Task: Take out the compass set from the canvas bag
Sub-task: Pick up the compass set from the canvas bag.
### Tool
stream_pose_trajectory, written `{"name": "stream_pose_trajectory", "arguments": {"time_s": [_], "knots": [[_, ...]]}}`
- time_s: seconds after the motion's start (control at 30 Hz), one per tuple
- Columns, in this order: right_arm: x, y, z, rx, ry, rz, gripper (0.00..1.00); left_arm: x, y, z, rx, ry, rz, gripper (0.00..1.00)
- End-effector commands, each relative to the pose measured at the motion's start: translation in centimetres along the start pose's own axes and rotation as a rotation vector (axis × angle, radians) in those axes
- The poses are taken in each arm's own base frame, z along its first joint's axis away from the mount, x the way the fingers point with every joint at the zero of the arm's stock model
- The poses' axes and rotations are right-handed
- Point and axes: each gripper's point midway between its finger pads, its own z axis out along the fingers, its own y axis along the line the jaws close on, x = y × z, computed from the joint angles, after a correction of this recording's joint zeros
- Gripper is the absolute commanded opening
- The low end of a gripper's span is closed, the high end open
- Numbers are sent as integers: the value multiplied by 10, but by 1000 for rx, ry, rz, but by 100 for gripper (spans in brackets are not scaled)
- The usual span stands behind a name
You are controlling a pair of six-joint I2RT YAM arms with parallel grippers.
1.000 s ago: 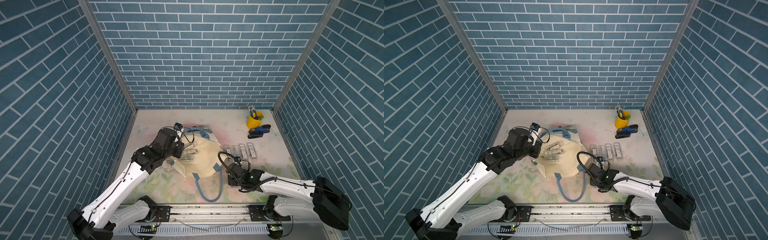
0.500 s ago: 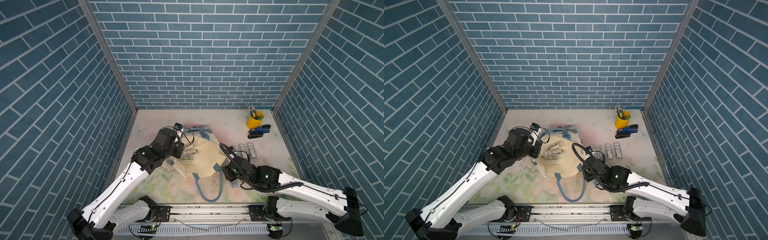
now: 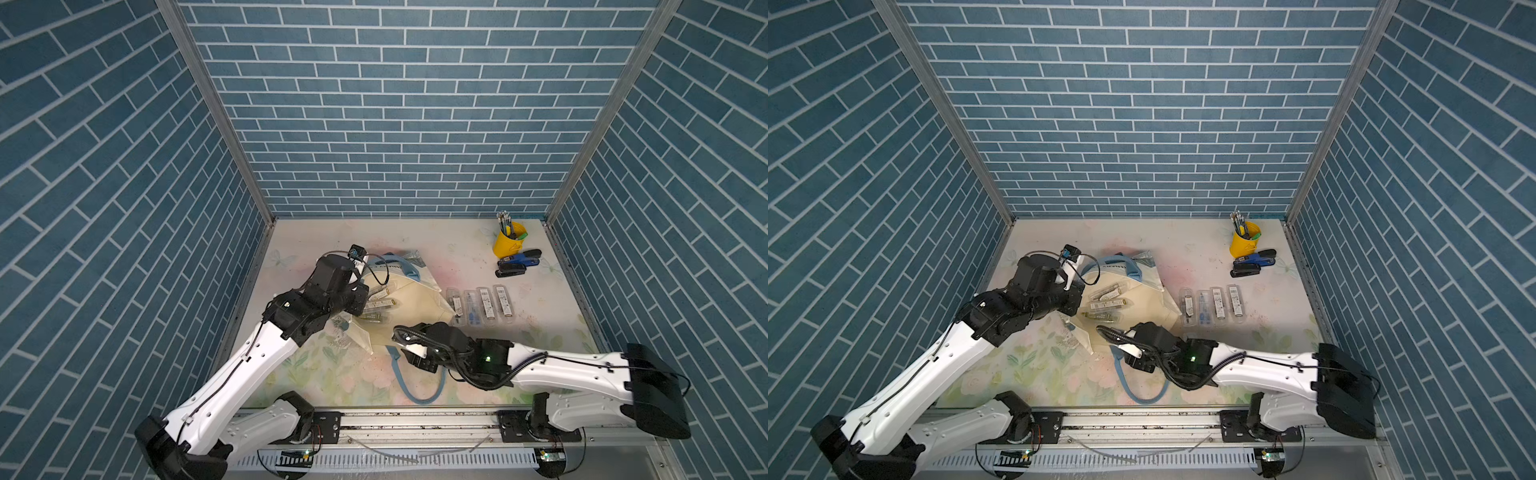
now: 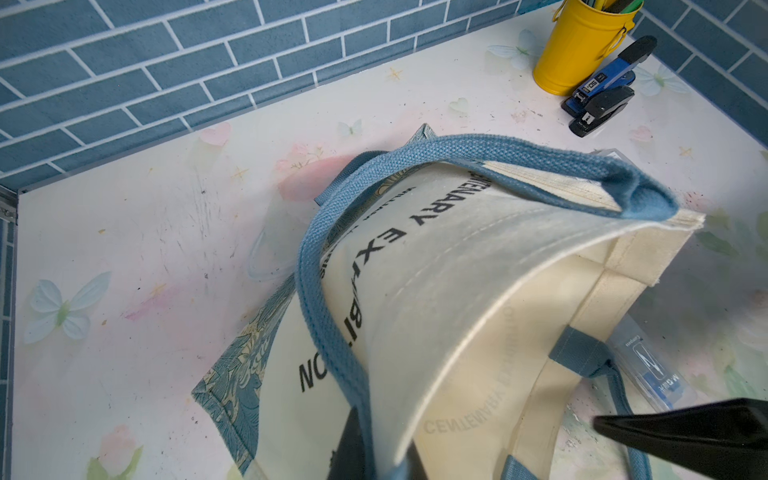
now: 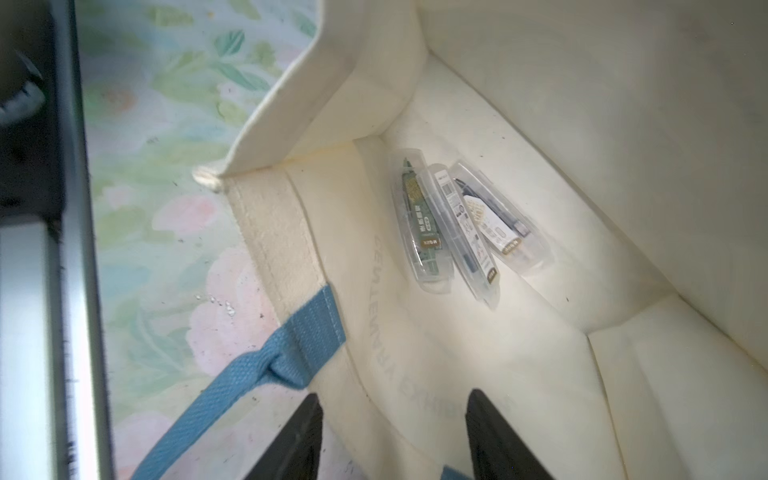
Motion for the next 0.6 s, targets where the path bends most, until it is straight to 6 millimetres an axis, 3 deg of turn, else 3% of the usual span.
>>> {"name": "stream_pose_trajectory", "arguments": {"time_s": [0.0, 0.13, 0.2, 0.4, 0.57], "knots": [[-16, -18, 30, 98, -27, -239, 59, -21, -5, -11, 28, -64, 3, 0], [9, -34, 55, 73, 113, -209, 62, -22, -5, -15, 33, -62, 15, 0], [11, -37, 60, 73, 110, -192, 64, -22, -5, -16, 33, -59, 23, 0], [0, -38, 62, 53, 60, -140, 65, -18, -6, -13, 38, -43, 30, 0], [-9, -50, 82, 88, 3, -170, 62, -15, -10, -9, 57, -39, 24, 0]]}}
